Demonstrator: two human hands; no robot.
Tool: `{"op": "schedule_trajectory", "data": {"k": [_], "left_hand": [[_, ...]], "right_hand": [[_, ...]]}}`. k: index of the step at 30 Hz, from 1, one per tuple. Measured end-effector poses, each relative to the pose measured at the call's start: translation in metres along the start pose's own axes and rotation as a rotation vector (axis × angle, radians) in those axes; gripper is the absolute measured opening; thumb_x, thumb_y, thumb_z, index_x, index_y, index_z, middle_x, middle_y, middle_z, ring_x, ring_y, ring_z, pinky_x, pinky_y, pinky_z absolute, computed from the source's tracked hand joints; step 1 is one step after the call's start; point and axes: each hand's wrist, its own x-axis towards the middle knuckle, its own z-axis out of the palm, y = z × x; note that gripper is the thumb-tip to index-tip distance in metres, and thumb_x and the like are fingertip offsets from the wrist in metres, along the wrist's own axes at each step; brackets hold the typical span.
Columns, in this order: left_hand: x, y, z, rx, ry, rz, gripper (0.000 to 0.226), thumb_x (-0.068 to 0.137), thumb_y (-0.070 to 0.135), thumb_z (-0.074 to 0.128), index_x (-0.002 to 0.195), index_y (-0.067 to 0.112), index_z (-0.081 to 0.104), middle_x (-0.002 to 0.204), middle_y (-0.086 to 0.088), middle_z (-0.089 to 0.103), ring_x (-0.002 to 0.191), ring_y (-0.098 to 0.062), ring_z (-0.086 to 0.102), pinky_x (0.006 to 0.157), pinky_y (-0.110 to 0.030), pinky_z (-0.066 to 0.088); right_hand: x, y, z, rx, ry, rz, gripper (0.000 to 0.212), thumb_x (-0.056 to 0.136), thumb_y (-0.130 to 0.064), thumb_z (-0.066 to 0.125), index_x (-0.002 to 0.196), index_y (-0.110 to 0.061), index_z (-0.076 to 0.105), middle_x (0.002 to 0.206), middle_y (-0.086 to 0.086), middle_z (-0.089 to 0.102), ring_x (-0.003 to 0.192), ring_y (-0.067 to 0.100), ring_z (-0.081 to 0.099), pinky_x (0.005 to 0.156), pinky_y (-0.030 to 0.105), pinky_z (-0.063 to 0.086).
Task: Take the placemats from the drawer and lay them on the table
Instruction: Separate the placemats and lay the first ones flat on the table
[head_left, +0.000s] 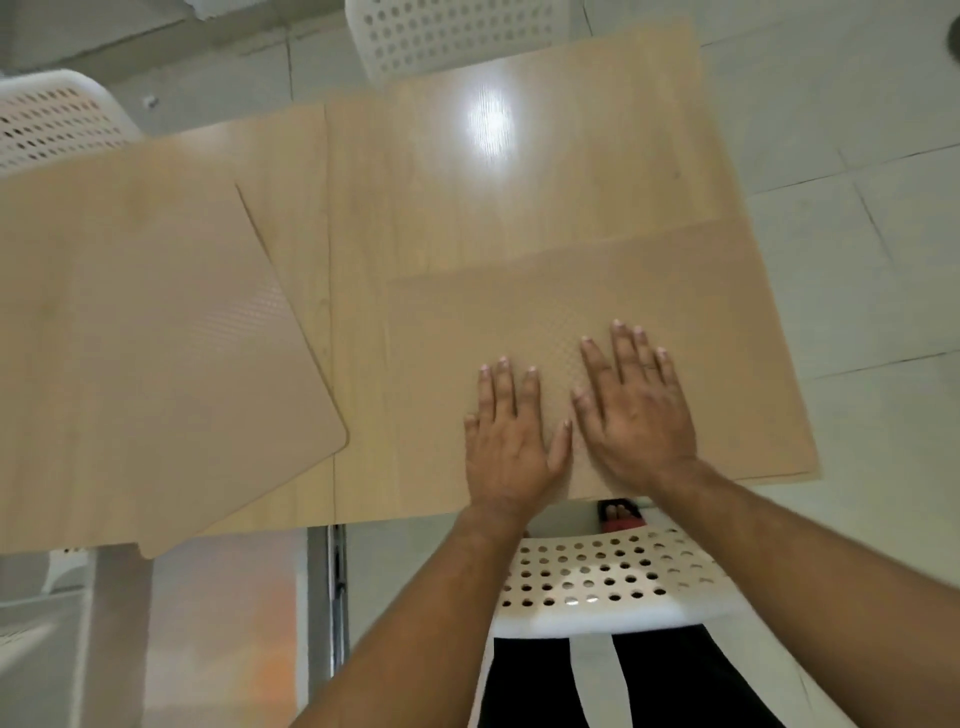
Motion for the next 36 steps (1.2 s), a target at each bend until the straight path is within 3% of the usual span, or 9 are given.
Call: {"op": "schedule_trajectory", "data": {"k": [3,10,14,19,21,23,25,30,36], "left_hand": [[0.004,-0.057,-0.029,0.101,-0.061,0.007,0.079,0.096,0.067,0.026,0.159,0.033,-0.008,0.165,0.003,-0.022,0.15,-0.018,-0.024,0.116,-0.046,0.0],[0.008,-0.097,-0.04,0.119,-0.032,0.044,0.08,0.096,0.065,0.027,0.16,0.028,-0.004,0.166,-0.001,-0.018,0.152,-0.022,-0.018,0.118,-0.053,0.013],[0.011,-0.099,-0.04,0.103,-0.079,0.038,0.078,0.097,0.063,0.027,0.16,0.029,-0.003,0.166,-0.001,-0.017,0.152,-0.023,-0.018,0.118,-0.055,0.011],[0.033,-0.099,-0.054,0.06,0.063,0.06,0.068,0.085,0.045,0.038,0.145,0.014,0.04,0.154,-0.013,0.036,0.145,-0.032,0.03,0.105,-0.057,0.039],[0.056,-0.098,-0.061,0.036,0.071,0.05,0.072,0.086,0.046,0.033,0.15,0.013,0.031,0.159,-0.013,0.028,0.149,-0.031,0.021,0.113,-0.055,0.031],[0.08,-0.093,-0.066,0.048,-0.018,0.056,0.077,0.094,0.049,0.031,0.158,0.014,0.01,0.167,-0.009,0.004,0.154,-0.026,-0.001,0.12,-0.051,0.013],[0.095,-0.093,-0.068,0.072,-0.094,0.076,0.078,0.097,0.05,0.031,0.159,0.016,-0.002,0.167,-0.005,-0.011,0.154,-0.022,-0.012,0.121,-0.05,0.008],[0.061,-0.09,-0.052,0.039,-0.096,0.012,0.073,0.101,0.052,0.017,0.158,0.017,-0.012,0.164,-0.002,-0.025,0.151,-0.017,-0.023,0.122,-0.049,0.0],[-0.019,-0.077,-0.025,0.032,-0.089,0.012,0.074,0.1,0.051,0.024,0.158,0.017,-0.008,0.164,-0.003,-0.024,0.151,-0.019,-0.022,0.118,-0.052,-0.001]], "right_hand": [[-0.001,-0.004,-0.001,-0.012,0.011,0.029,0.064,0.103,-0.055,0.016,0.159,-0.033,-0.002,0.168,0.005,-0.003,0.155,0.02,-0.005,0.125,0.043,0.002],[0.002,-0.022,-0.009,-0.025,0.017,0.101,0.069,0.098,-0.059,0.015,0.16,-0.031,0.002,0.169,0.008,-0.001,0.155,0.023,-0.005,0.124,0.045,-0.002],[0.028,-0.075,-0.012,0.051,0.048,0.026,0.072,0.096,-0.06,0.019,0.16,-0.031,0.006,0.169,0.007,-0.003,0.155,0.024,-0.005,0.125,0.047,0.0],[0.069,-0.109,0.003,0.002,0.002,0.04,0.07,0.097,-0.059,0.012,0.16,-0.03,0.002,0.169,0.009,-0.003,0.155,0.027,-0.004,0.124,0.047,-0.001],[0.069,-0.107,0.009,-0.021,0.013,0.057,0.07,0.097,-0.059,0.012,0.161,-0.031,0.002,0.169,0.009,-0.003,0.155,0.026,-0.004,0.124,0.047,-0.001],[0.068,-0.106,0.013,-0.026,0.03,0.058,0.069,0.098,-0.058,0.013,0.161,-0.031,0.003,0.169,0.008,-0.001,0.155,0.025,-0.002,0.124,0.048,0.0],[0.068,-0.108,0.014,-0.026,0.043,0.057,0.068,0.098,-0.057,0.014,0.161,-0.031,0.006,0.169,0.008,0.002,0.155,0.025,0.0,0.125,0.048,0.003],[0.07,-0.108,0.011,-0.019,0.046,0.064,0.065,0.1,-0.052,0.012,0.161,-0.03,0.006,0.169,0.008,0.001,0.155,0.024,-0.001,0.125,0.047,0.003],[0.07,-0.107,0.011,0.004,0.048,0.063,0.066,0.099,-0.051,0.018,0.161,-0.03,0.011,0.169,0.008,0.005,0.155,0.025,0.003,0.125,0.047,0.004]]}}
